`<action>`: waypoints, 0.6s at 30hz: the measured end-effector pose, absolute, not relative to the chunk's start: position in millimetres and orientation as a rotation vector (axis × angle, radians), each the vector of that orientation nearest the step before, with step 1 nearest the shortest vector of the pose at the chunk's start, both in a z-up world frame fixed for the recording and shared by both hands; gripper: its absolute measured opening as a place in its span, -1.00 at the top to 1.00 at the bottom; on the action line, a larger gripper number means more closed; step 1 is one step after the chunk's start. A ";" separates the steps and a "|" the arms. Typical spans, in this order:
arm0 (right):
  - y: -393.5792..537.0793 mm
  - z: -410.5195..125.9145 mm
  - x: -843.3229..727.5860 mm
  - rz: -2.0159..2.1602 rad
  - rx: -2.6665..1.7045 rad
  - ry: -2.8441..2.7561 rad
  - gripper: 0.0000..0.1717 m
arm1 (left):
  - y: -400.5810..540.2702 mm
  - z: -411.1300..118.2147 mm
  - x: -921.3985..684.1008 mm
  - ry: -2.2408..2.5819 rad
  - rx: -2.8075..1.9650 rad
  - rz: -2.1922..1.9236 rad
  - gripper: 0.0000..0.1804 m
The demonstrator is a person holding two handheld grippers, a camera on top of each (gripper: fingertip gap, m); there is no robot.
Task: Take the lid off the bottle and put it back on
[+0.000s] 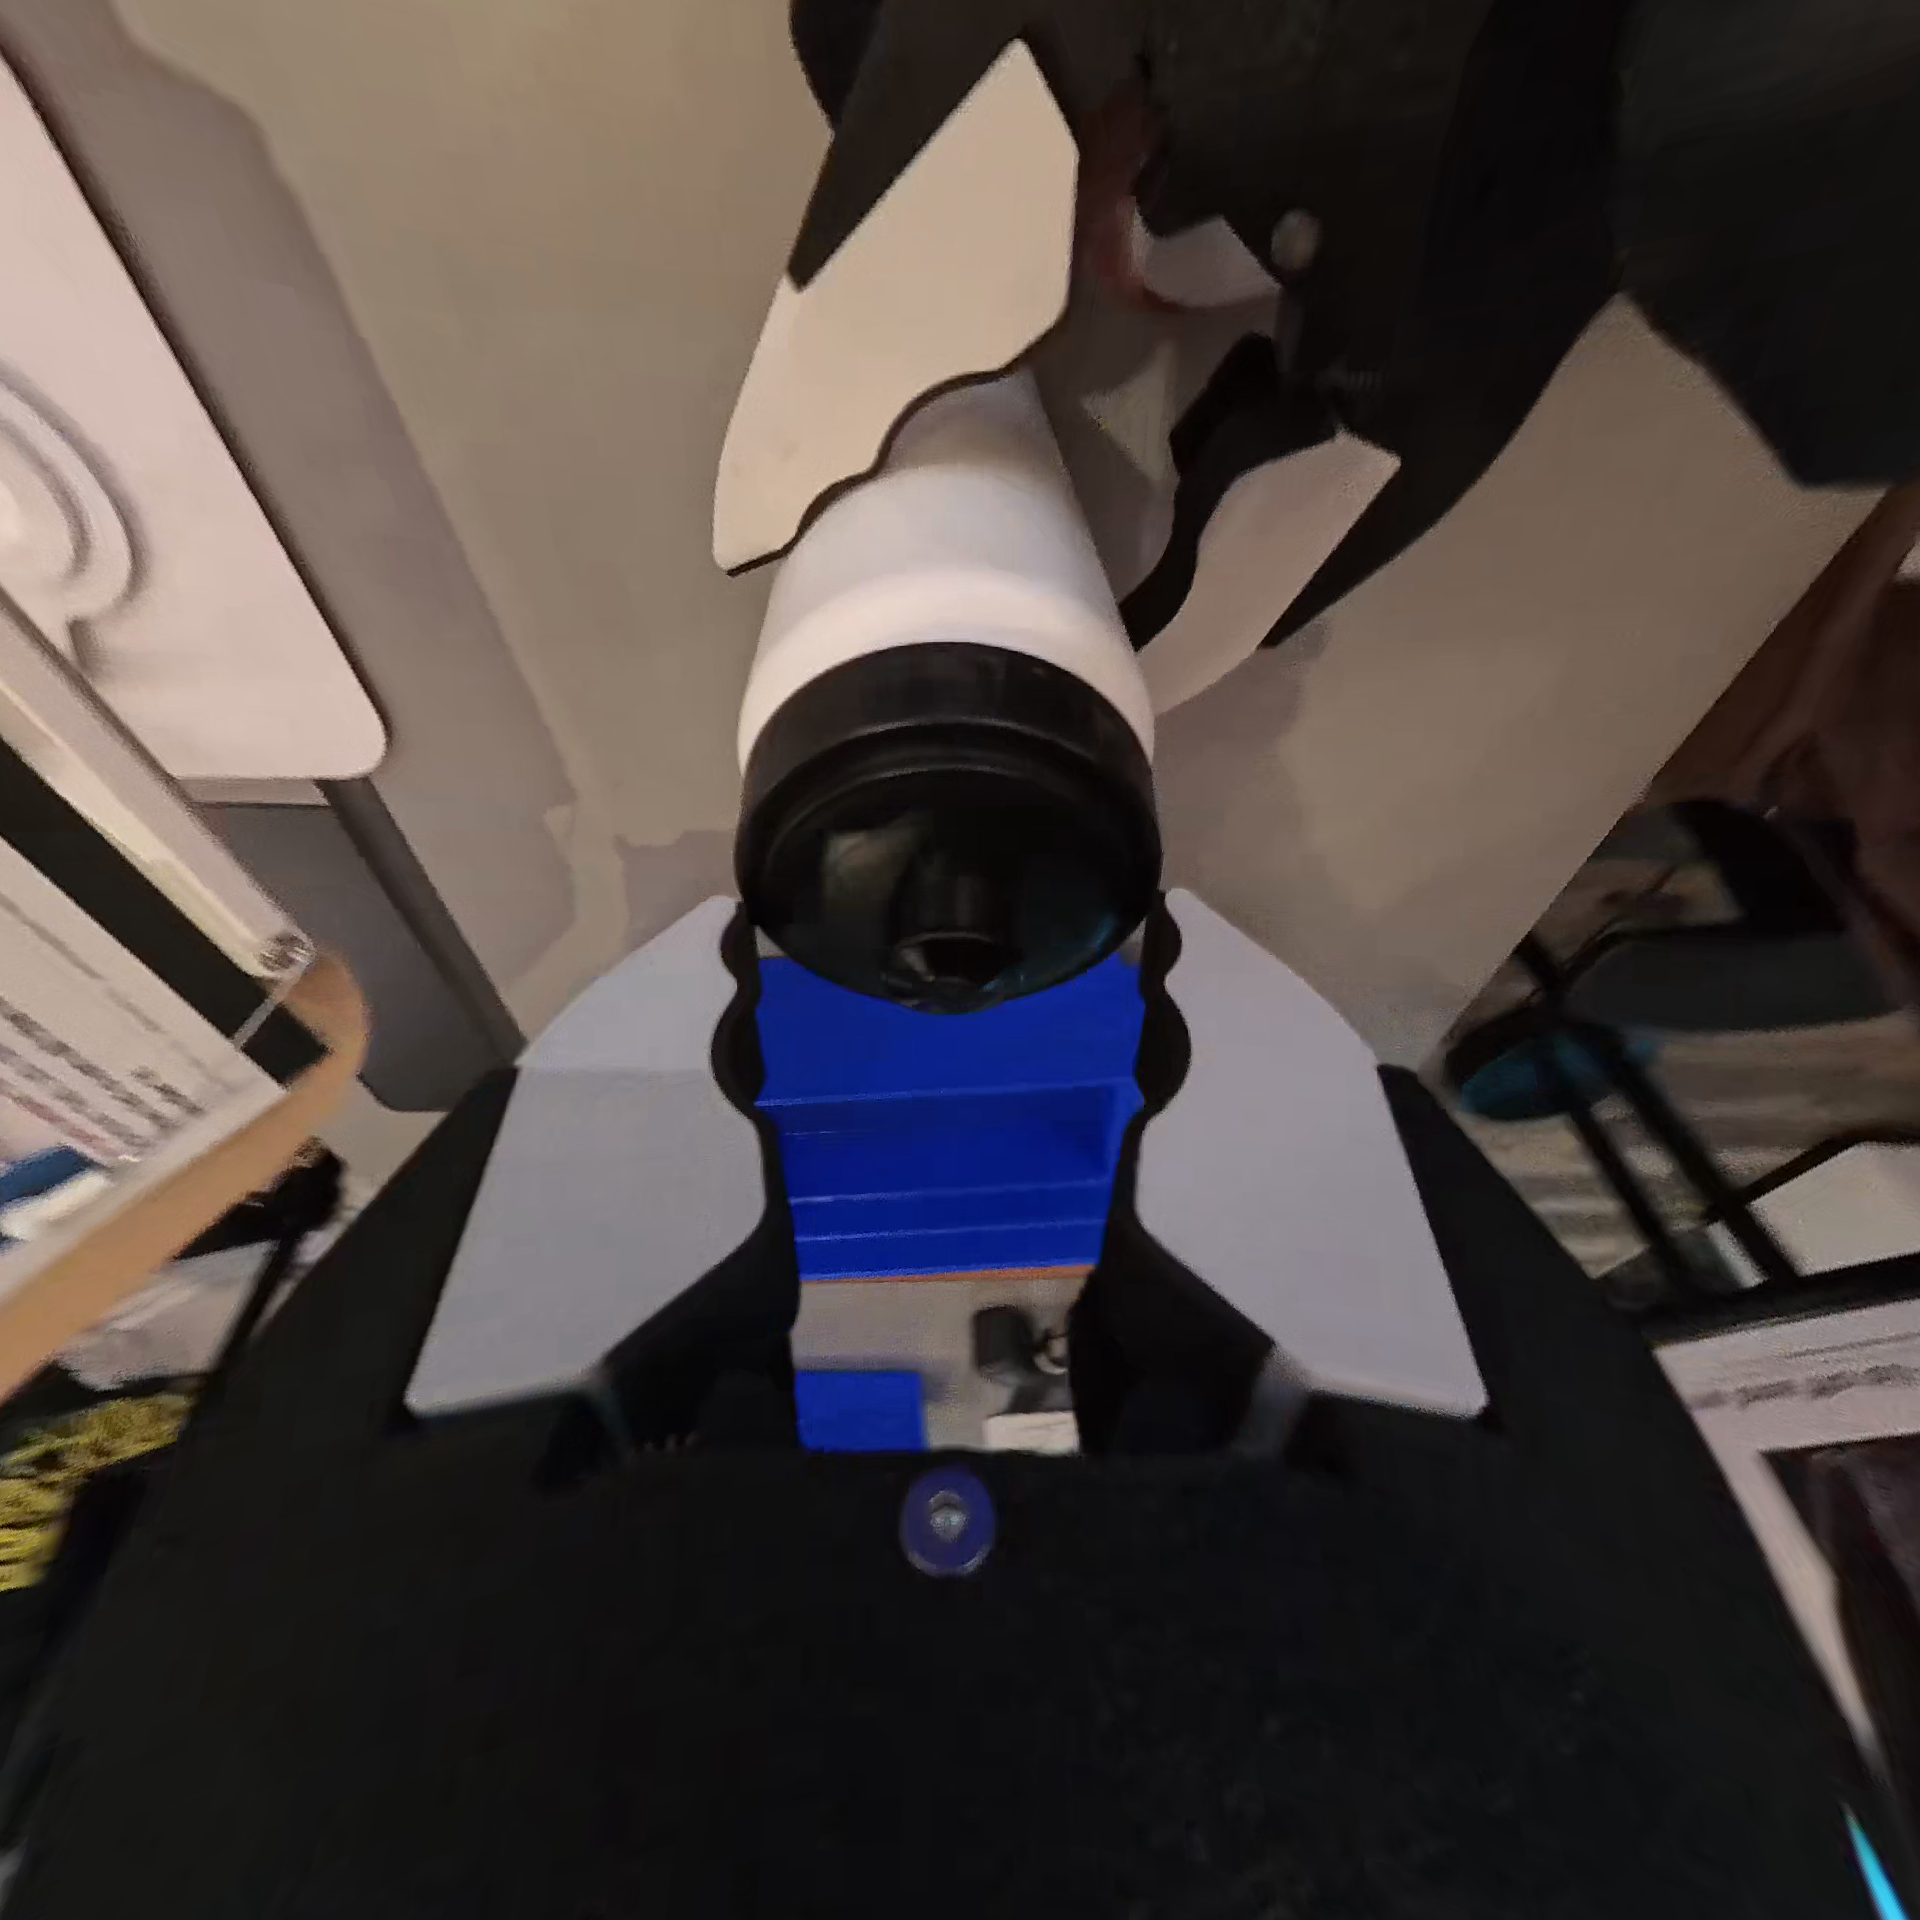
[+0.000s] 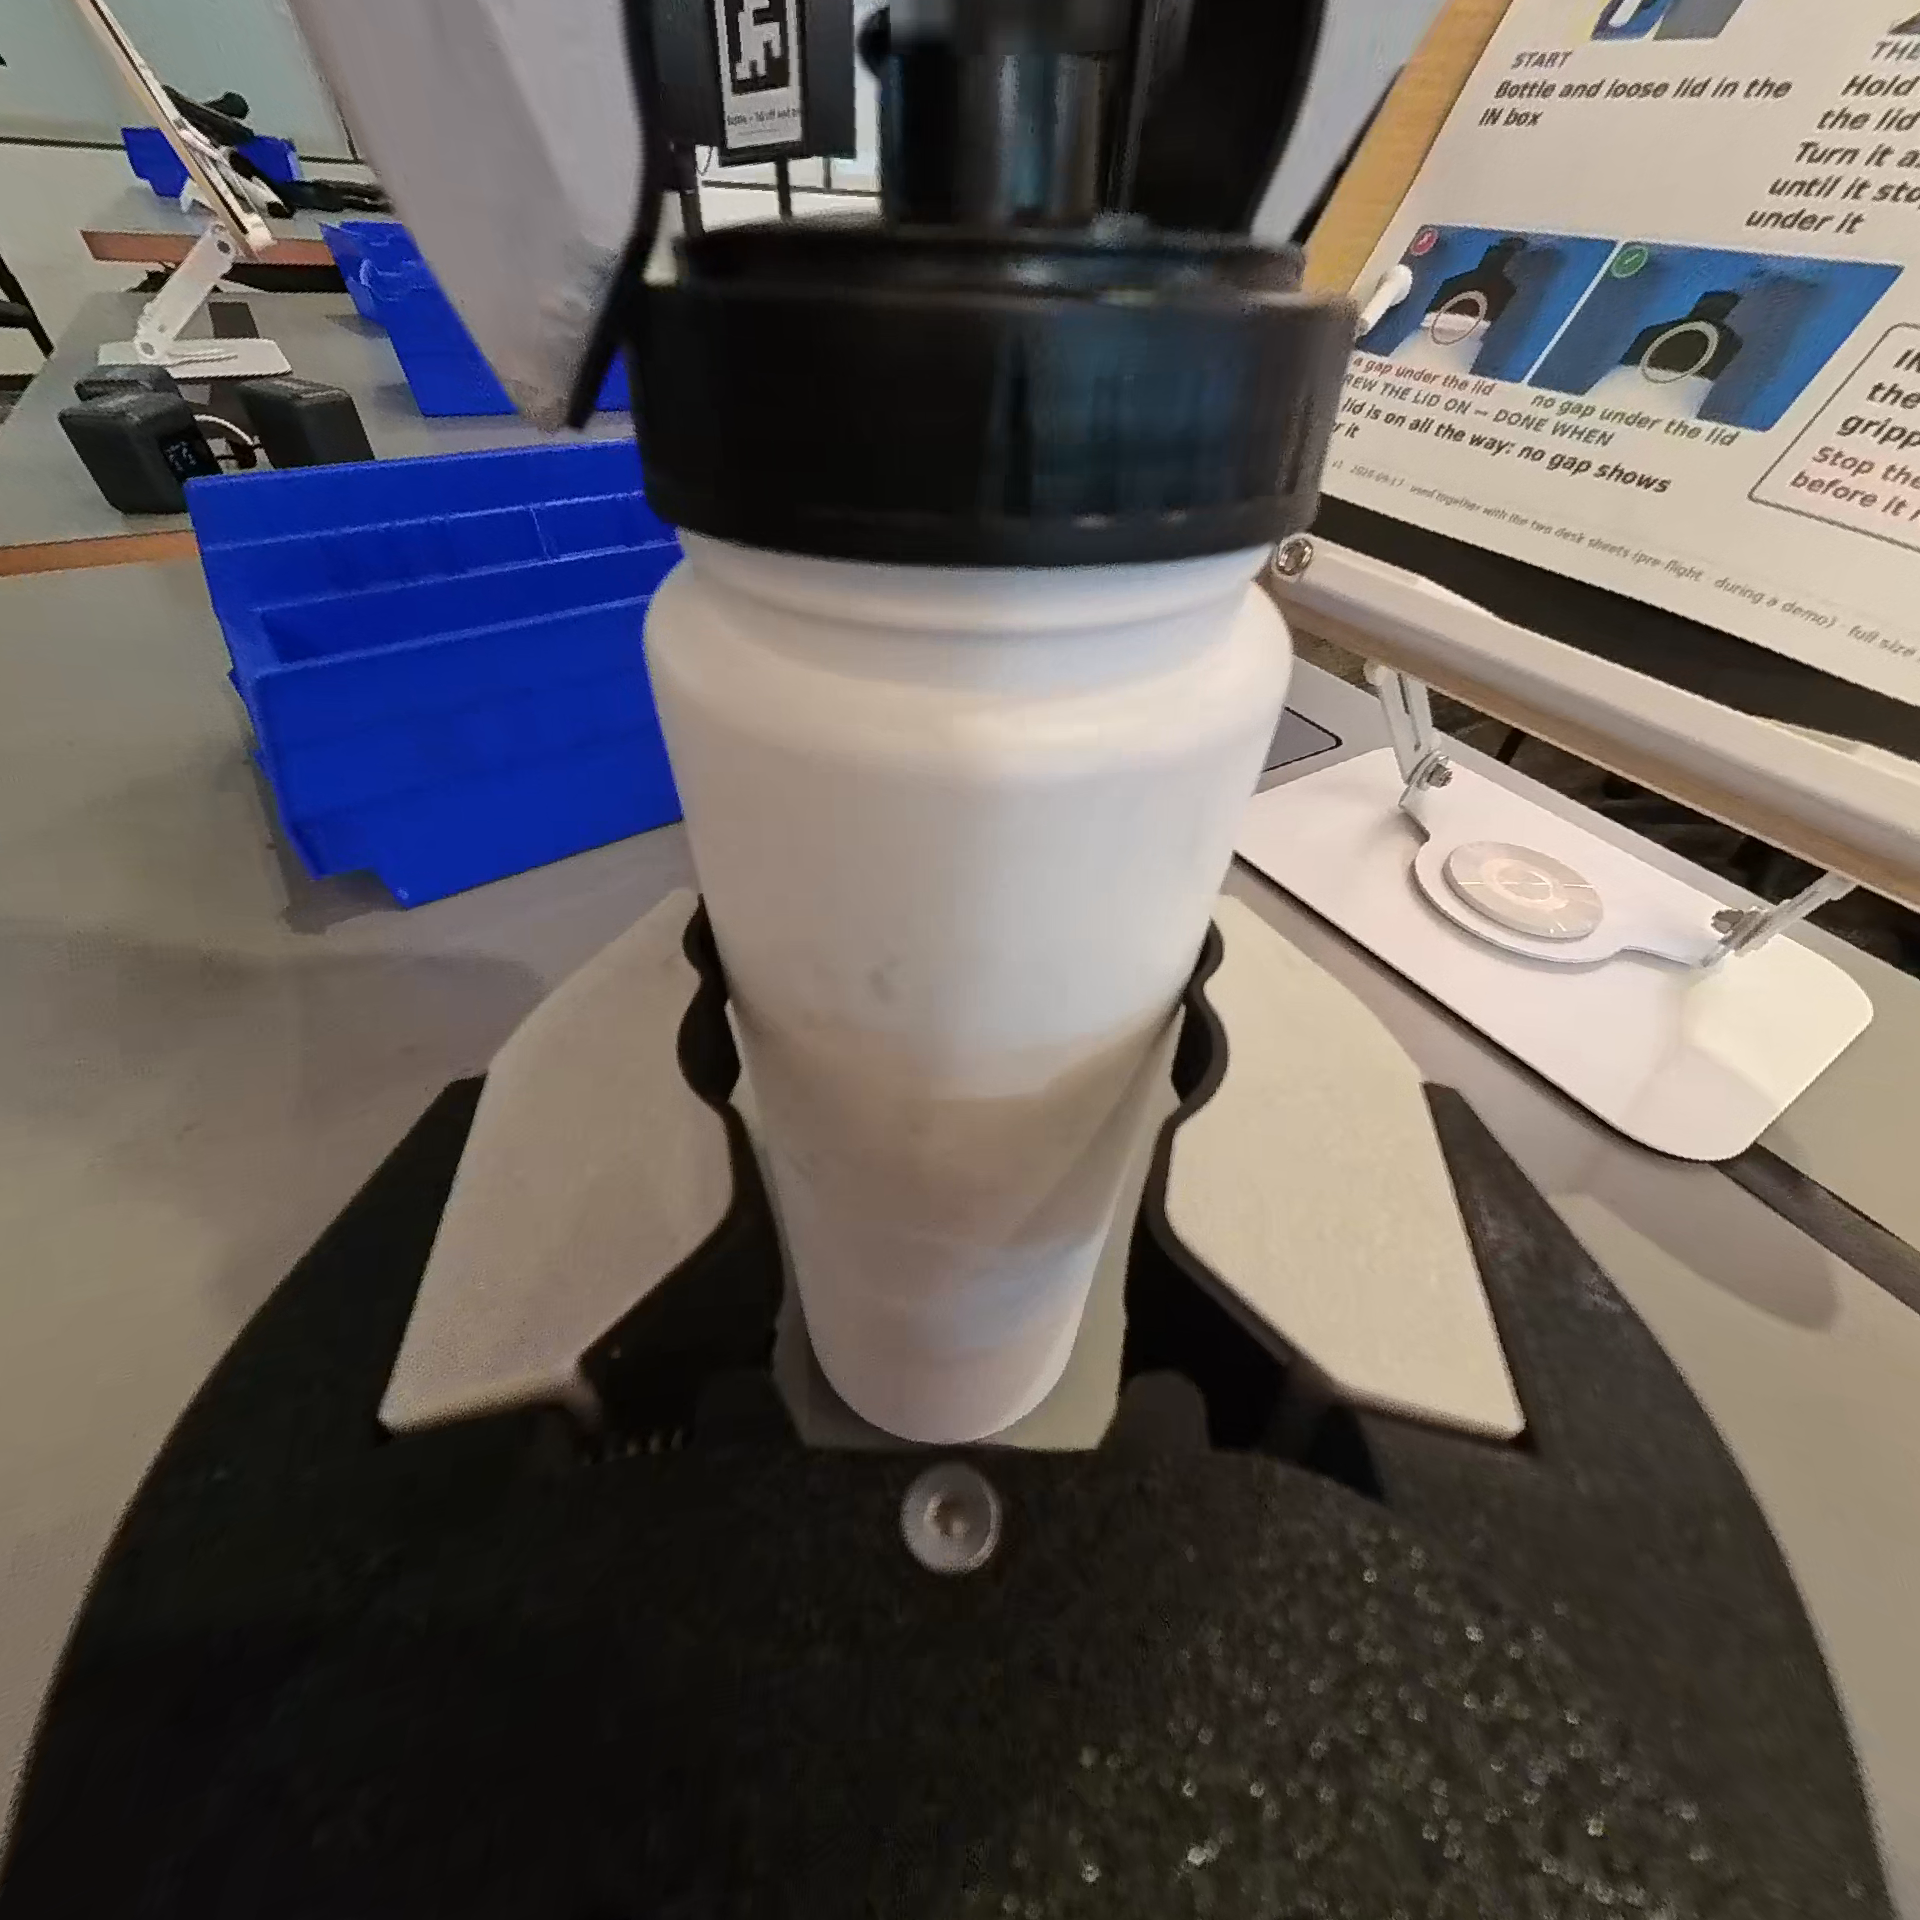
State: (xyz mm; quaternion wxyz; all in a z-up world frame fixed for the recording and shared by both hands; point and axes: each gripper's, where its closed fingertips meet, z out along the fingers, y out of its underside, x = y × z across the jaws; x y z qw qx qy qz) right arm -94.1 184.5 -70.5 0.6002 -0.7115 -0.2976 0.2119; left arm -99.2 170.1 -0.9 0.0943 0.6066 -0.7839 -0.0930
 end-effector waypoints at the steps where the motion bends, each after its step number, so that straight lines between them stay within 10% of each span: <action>1: 184.4 -70.5 -93.9 0.493 -1.650 -0.689 0.02 | 171.0 -0.8 -98.4 -2.360 1.745 -0.290 0.22; 18: 186.3 -71.2 -90.5 0.510 -1.659 -0.660 0.02 | 154.6 29.0 -63.1 -2.014 2.411 0.057 -0.08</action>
